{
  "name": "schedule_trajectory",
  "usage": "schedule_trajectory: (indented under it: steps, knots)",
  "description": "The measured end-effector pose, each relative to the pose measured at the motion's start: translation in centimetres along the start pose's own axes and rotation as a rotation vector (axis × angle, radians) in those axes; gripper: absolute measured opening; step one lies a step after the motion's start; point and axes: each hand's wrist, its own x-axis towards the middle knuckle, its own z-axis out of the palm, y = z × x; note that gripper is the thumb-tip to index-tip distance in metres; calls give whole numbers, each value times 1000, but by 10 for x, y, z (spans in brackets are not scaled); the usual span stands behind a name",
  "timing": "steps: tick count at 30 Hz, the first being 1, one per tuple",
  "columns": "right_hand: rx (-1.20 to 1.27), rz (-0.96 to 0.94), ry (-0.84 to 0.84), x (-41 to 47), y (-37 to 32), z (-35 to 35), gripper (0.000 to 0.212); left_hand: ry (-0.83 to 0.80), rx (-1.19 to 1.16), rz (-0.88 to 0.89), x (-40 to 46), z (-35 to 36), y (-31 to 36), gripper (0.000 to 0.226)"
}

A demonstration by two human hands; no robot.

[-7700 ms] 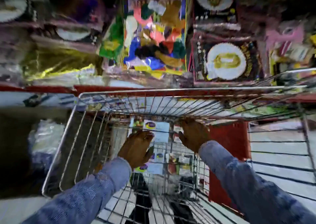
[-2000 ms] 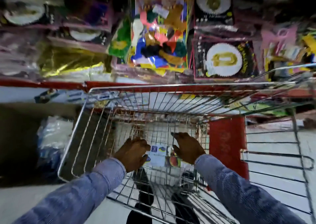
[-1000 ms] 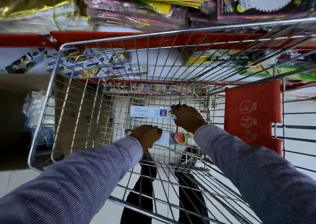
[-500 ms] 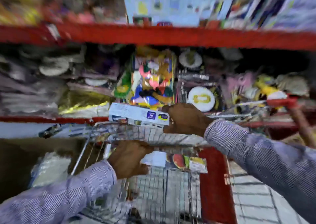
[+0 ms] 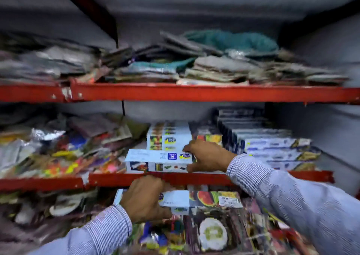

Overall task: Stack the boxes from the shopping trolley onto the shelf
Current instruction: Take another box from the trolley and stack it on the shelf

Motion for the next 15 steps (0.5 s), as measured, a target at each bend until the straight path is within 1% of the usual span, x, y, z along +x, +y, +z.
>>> schedule_trajectory:
  steps: [2, 6, 11, 15]
  knots:
    - [17, 38, 1, 10, 15, -3, 57, 6, -54, 13, 17, -10, -1, 55]
    - [86, 122, -29, 30, 43, 7, 54, -14, -71, 4, 47, -22, -5, 63]
    - [122, 161, -94, 58, 68, 30, 61, -34, -80, -4, 78, -21, -16, 63]
    - [158, 163, -86, 83, 77, 41, 57, -1, -62, 28, 93, -19, -22, 57]
